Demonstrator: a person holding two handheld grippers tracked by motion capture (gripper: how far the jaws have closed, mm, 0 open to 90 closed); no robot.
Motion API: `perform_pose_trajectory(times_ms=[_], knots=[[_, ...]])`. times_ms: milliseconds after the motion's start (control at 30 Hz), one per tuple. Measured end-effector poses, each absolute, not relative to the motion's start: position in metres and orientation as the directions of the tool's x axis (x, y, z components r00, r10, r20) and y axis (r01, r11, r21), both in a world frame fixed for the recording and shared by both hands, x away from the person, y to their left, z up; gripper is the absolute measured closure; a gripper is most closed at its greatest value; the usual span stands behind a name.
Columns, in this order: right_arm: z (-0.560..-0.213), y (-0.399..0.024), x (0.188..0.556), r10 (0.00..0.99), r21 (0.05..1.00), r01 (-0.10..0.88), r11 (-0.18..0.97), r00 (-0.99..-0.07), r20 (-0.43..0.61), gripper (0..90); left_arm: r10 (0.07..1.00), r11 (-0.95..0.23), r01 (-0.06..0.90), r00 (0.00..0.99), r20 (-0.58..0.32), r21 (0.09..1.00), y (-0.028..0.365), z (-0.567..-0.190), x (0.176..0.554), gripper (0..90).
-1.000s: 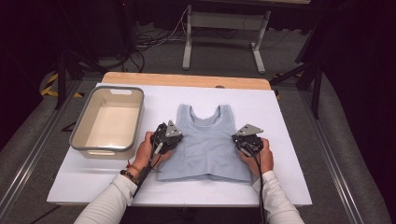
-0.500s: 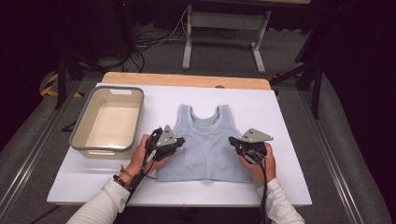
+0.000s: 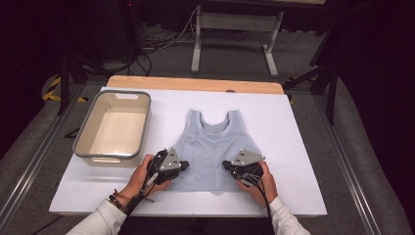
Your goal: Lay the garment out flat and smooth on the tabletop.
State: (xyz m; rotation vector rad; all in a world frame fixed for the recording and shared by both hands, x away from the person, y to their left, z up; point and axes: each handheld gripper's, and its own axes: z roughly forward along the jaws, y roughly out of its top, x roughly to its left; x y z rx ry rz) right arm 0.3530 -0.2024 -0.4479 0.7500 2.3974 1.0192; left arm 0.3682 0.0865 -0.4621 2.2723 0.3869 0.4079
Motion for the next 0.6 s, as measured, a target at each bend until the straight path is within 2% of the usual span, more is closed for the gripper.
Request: perform_pose_trajectory(times_ms=[133, 267, 333, 467, 600], knots=[[-0.453, -0.203, 0.349, 0.572, 0.717, 0.291, 0.634, -0.800, -0.181, 89.6, 0.389, -0.672, 0.158, 0.907, 0.163, 0.724, 0.090, -0.468, 0.367, 85.5], [-0.457, -0.207, 0.348, 0.572, 0.715, 0.303, 0.630, -0.804, -0.163, 89.6, 0.392, -0.659, 0.170, 0.909, 0.142, 0.733, 0.095, -0.471, 0.367, 85.8], [-0.456, -0.210, 0.347, 0.577, 0.709, 0.296, 0.640, -0.794, -0.190, 89.6, 0.391, -0.661, 0.168, 0.909, 0.145, 0.731, 0.097, -0.471, 0.366, 85.7], [-0.454, -0.225, 0.351, 0.620, 0.701, 0.308, 0.643, -0.747, -0.239, 89.5, 0.387, -0.659, 0.155, 0.909, 0.154, 0.736, 0.097, -0.472, 0.366, 85.7], [-0.454, -0.248, 0.357, 0.685, 0.715, 0.351, 0.604, -0.687, -0.242, 89.7, 0.384, -0.662, 0.151, 0.910, 0.159, 0.735, 0.097, -0.472, 0.366, 85.6]])
